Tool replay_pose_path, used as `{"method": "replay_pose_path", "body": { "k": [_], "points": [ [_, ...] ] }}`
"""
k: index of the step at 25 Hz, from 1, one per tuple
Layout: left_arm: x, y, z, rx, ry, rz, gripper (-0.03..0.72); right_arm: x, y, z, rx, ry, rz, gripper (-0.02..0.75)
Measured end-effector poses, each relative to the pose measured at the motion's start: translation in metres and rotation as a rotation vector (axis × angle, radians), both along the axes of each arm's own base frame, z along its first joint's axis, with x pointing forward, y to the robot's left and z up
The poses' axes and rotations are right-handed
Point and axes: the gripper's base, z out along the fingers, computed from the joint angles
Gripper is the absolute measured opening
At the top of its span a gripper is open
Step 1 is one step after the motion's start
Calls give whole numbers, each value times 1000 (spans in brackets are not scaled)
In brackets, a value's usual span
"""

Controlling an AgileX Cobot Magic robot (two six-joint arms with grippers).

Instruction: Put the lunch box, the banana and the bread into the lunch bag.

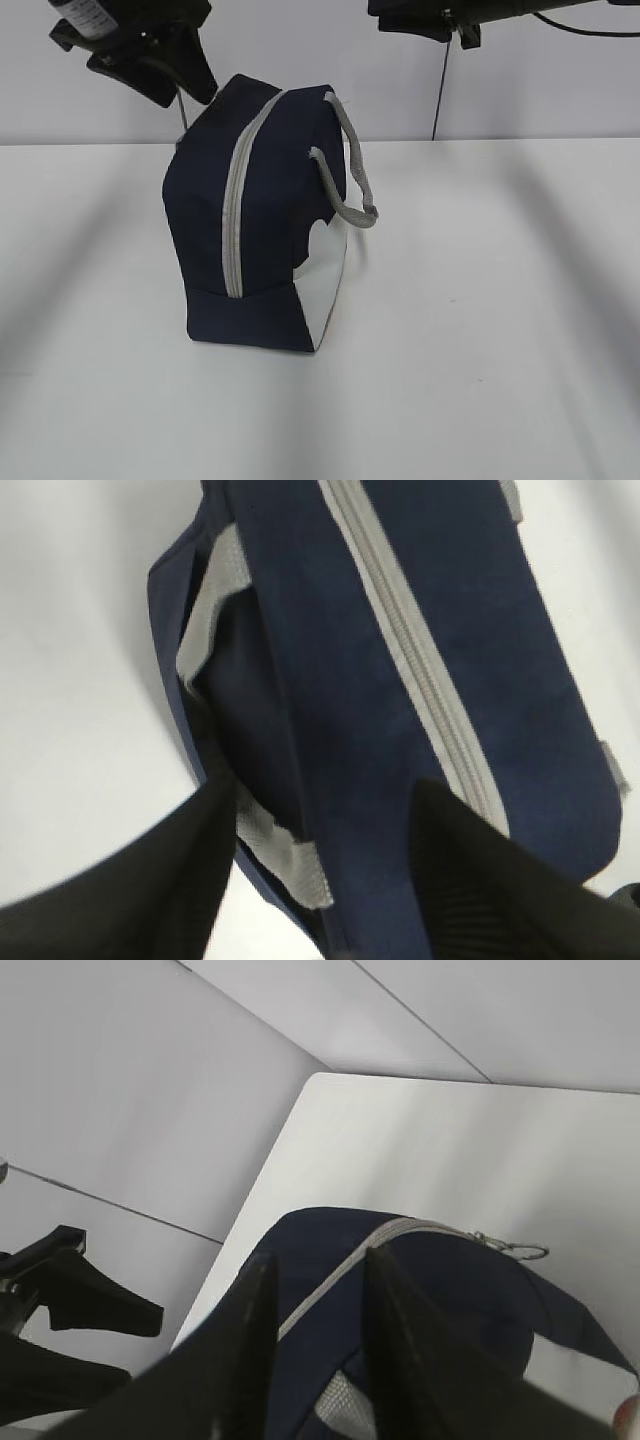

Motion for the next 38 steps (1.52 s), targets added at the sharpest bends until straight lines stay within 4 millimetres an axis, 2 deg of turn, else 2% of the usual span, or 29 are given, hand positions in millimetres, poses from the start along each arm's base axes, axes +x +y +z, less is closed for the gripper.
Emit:
{"method": "replay_pose_path", "body": {
  "k": [2,4,6,11,16,20,25,30,33,38],
  "points": [
    [-7,2,-5,4,27,0,395,-14,-1,6,-13,0,-33,214],
    [-19,5,-6,8,47,1,395,-26,-4,5,-29,15,-82,214],
    [-34,9,-9,14,72,2,394,-41,-7,7,-51,10,-132,213],
    [-73,21,-2,-9,31,25,391,-79,-14,3,-131,-6,-276,213],
    [-114,34,-5,-26,-4,54,389,-115,-18,13,-208,-81,-372,213],
    [-158,47,-8,-49,-51,75,384,-133,-22,12,-228,-84,-418,213],
    [-223,66,-11,-79,-131,82,384,-147,-22,8,-232,-70,-422,213],
    [-284,84,-20,-118,-250,82,384,-180,-25,13,-242,-91,-452,213],
    [-311,92,-27,-144,-309,88,384,-204,-26,18,-244,-115,-467,213],
    [-342,102,-40,-161,-364,114,378,-239,-27,26,-242,-167,-483,213]
  ]
}}
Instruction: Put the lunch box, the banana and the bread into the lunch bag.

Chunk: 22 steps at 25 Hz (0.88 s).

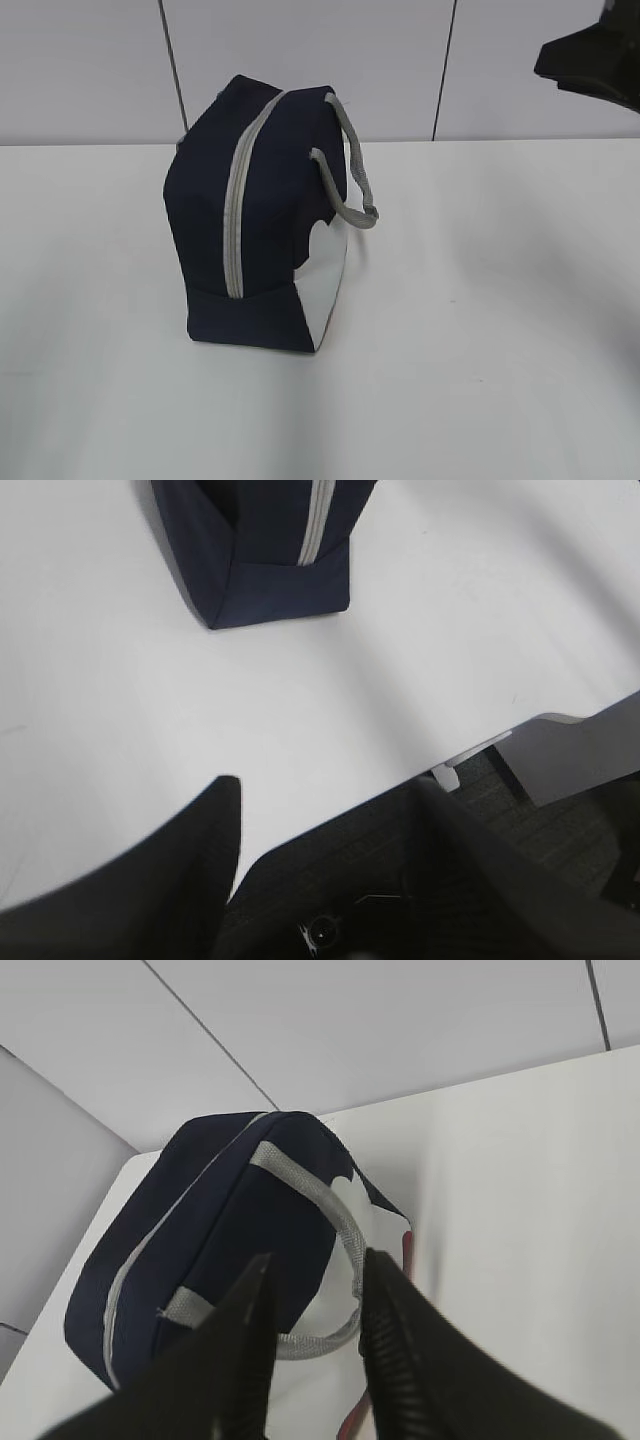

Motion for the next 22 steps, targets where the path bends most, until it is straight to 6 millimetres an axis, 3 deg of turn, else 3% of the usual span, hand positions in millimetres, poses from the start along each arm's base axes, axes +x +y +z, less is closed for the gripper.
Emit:
{"method": "replay_pose_path", "body": {
  "k": [6,10,15,22],
  "points": [
    [-26,18,-16,15,-83,119,360,-44,-1,0,-4,-56,-12,213],
    [-33,27,-30,26,-100,195,354,-73,-2,-2,-8,-104,-25,213],
    [-35,30,-31,28,-113,220,350,-108,-4,-5,-16,-184,-44,213],
    [-35,30,-31,28,-113,221,335,-128,-15,-25,-22,-220,-179,212]
  ]
}}
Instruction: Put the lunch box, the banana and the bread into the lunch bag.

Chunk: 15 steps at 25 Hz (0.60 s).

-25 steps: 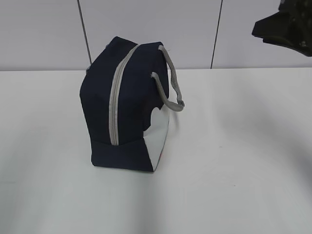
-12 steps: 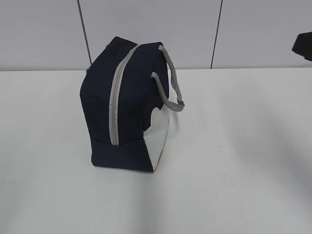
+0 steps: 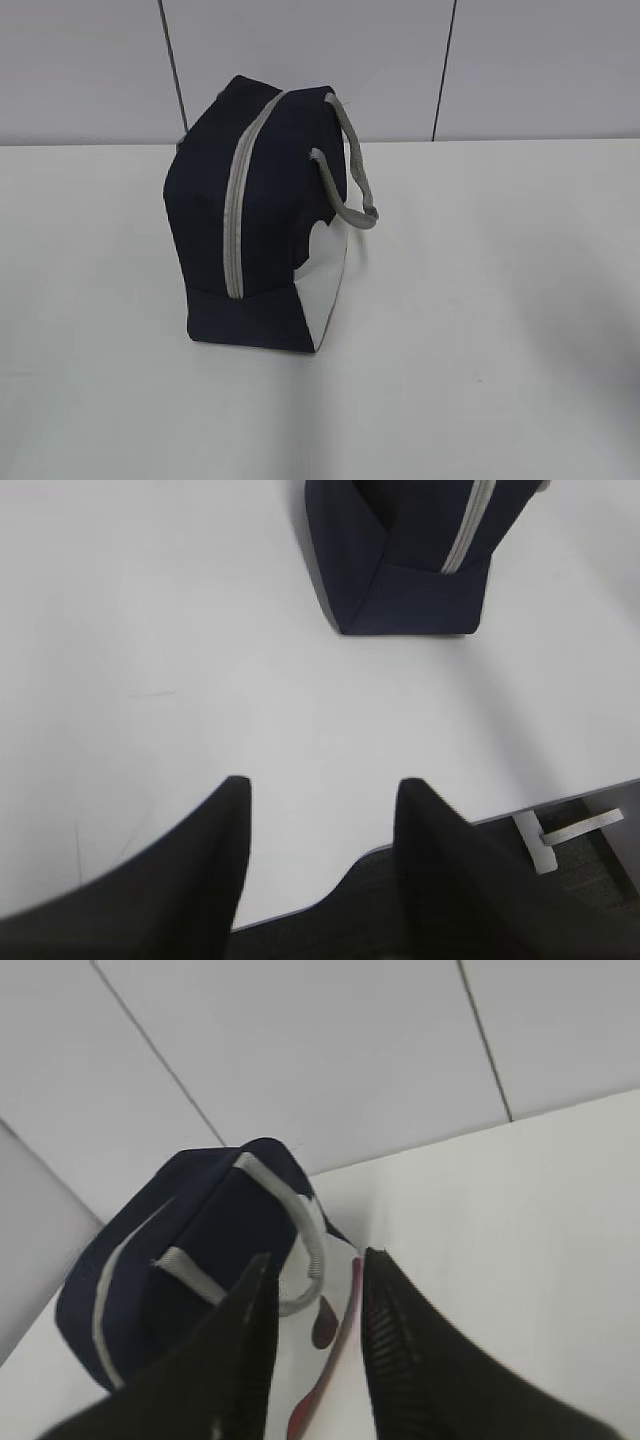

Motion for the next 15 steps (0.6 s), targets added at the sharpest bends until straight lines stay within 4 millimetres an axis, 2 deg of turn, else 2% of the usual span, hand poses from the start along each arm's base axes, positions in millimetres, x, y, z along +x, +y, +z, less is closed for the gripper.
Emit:
{"method": "replay_pose_path", "body": {
  "k": [4,8,15],
  "points": [
    [0,0,0,0,0,0,314,-10,-7,-21,9,5,-85,212],
    [0,0,0,0,0,0,301,-21,-1,-42,23,33,-38,213],
    [0,0,0,-1,-1,1,298,-26,-1,-56,19,48,-34,212]
  ]
}}
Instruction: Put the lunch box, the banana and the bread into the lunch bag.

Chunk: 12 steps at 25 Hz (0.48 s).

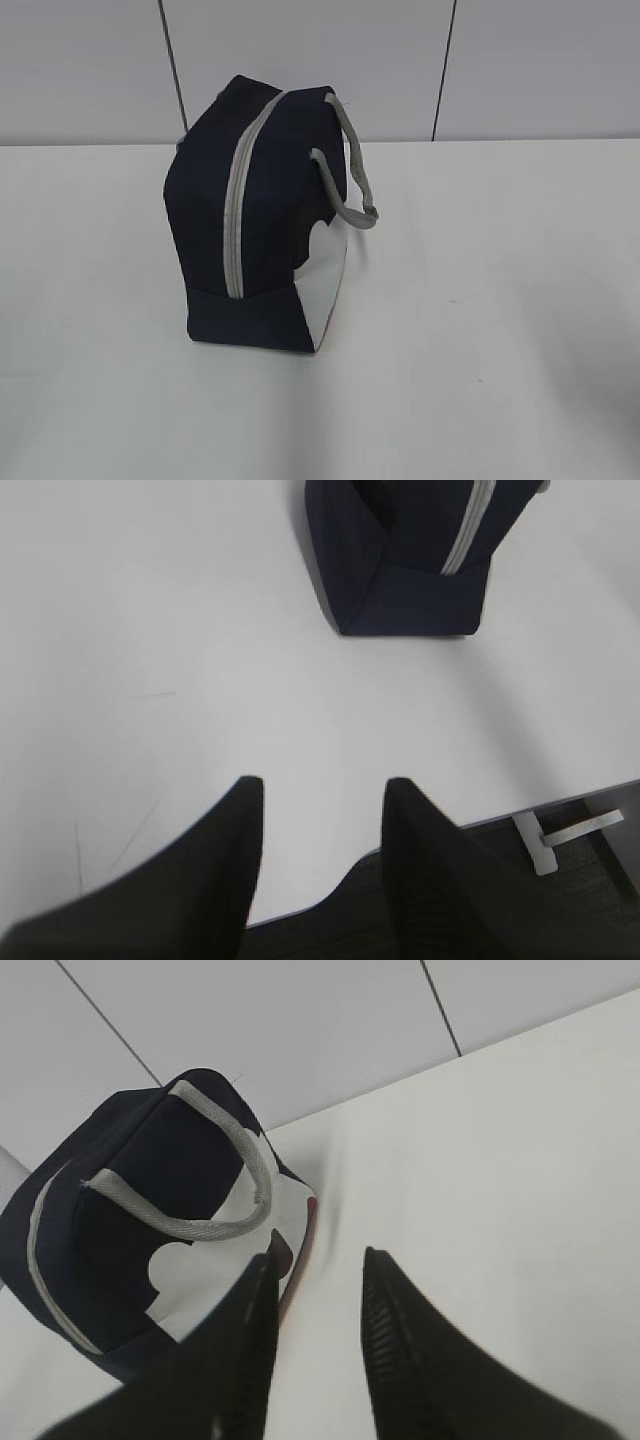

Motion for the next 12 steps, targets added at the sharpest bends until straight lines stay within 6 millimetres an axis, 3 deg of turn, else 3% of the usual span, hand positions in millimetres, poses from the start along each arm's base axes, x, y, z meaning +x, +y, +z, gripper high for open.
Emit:
{"method": "replay_pose_path", "body": {
  "k": [5,12],
  "points": [
    [0,0,0,-1,-3,0,293,2,-8,0,-18,-26,-93,212],
    [0,0,0,-1,-3,0,287,2,-7,1,-55,-39,-78,212]
  ]
}}
